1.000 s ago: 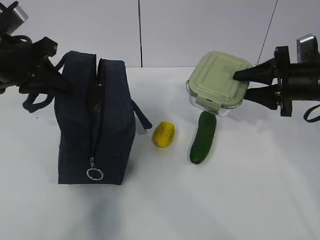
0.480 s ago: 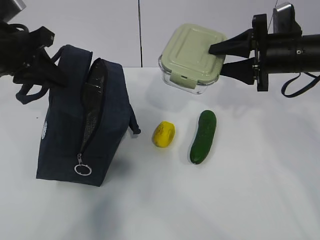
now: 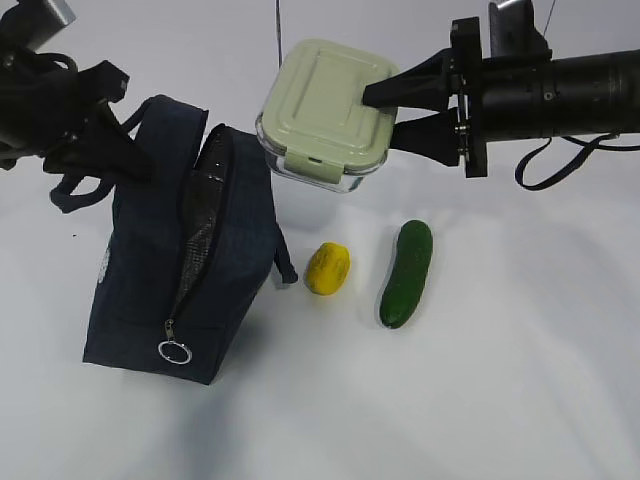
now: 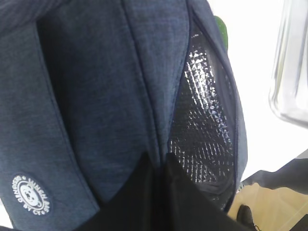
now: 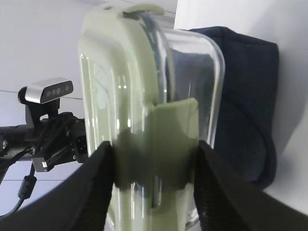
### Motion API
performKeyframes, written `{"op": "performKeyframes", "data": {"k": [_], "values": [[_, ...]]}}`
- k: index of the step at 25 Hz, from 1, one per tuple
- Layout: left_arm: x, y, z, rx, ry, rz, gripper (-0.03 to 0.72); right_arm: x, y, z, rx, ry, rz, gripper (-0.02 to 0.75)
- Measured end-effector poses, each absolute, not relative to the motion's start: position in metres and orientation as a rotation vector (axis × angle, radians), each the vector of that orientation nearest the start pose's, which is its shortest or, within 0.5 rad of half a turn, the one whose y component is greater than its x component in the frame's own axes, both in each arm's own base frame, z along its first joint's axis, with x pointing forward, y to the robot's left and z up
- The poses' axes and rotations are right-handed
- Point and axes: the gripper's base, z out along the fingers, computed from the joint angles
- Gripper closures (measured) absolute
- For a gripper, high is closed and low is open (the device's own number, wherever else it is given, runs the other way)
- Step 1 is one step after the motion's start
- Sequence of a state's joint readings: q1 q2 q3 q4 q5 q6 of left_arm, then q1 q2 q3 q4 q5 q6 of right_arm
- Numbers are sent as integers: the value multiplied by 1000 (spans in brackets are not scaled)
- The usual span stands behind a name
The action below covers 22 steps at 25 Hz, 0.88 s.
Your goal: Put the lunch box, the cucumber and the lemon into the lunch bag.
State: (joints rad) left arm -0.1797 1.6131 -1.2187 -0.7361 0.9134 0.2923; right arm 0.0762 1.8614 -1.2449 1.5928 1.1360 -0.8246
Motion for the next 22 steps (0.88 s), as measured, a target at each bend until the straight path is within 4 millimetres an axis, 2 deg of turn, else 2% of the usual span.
{"op": "performKeyframes", "data": {"k": [12, 22], "values": [[317, -126, 277, 201, 2634, -887, 688, 364, 136, 259, -73, 2166, 1733, 366], [319, -126, 274, 186, 2637, -888, 688, 364, 138, 259, -73, 2163, 1744, 366]]}}
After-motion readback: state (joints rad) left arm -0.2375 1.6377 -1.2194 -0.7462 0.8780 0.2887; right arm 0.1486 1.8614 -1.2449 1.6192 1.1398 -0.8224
